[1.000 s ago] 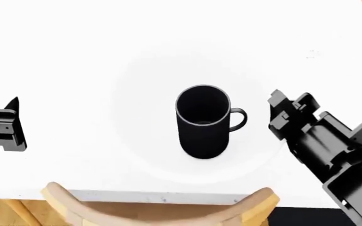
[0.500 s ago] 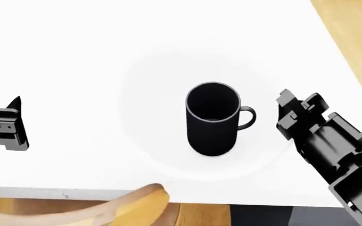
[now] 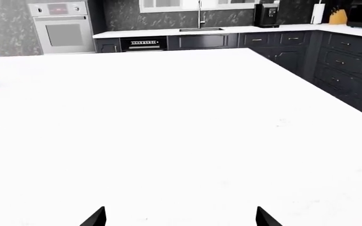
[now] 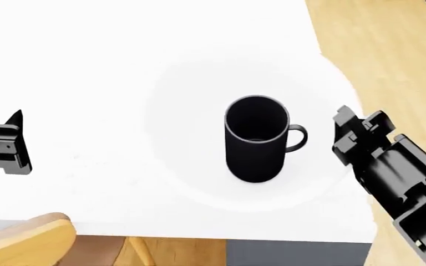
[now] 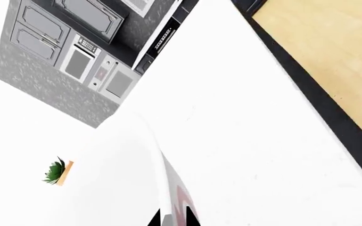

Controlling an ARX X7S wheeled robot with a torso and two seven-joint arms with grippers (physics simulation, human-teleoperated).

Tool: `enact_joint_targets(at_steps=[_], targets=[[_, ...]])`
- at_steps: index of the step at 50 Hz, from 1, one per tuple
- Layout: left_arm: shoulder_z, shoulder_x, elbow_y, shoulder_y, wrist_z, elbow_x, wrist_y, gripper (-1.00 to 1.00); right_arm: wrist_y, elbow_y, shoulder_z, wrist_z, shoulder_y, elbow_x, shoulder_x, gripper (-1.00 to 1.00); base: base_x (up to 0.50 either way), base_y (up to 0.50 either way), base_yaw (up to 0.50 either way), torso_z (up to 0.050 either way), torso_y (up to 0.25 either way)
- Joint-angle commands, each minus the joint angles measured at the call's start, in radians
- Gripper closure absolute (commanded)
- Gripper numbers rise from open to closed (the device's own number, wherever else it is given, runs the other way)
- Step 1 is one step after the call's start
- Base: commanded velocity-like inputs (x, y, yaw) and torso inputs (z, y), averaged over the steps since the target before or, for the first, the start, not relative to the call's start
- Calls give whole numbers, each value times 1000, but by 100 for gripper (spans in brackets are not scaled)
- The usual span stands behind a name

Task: Place the cup inside the bowl on the dining table and move the bowl to any counter.

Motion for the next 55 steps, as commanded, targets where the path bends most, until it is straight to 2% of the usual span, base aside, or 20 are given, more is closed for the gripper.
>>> enact_joint_targets(at_steps=[1,55], targets=[[1,-2,1,-1,-1,-5,0,-100,-18,-18,20,-13,-6,24,4,100,0,-500,0,0,10],[12,-1,1,-1,-13,-12,10,-100,-49,-44,38,-4,-44,38,23,100,0,-500,0,0,0]])
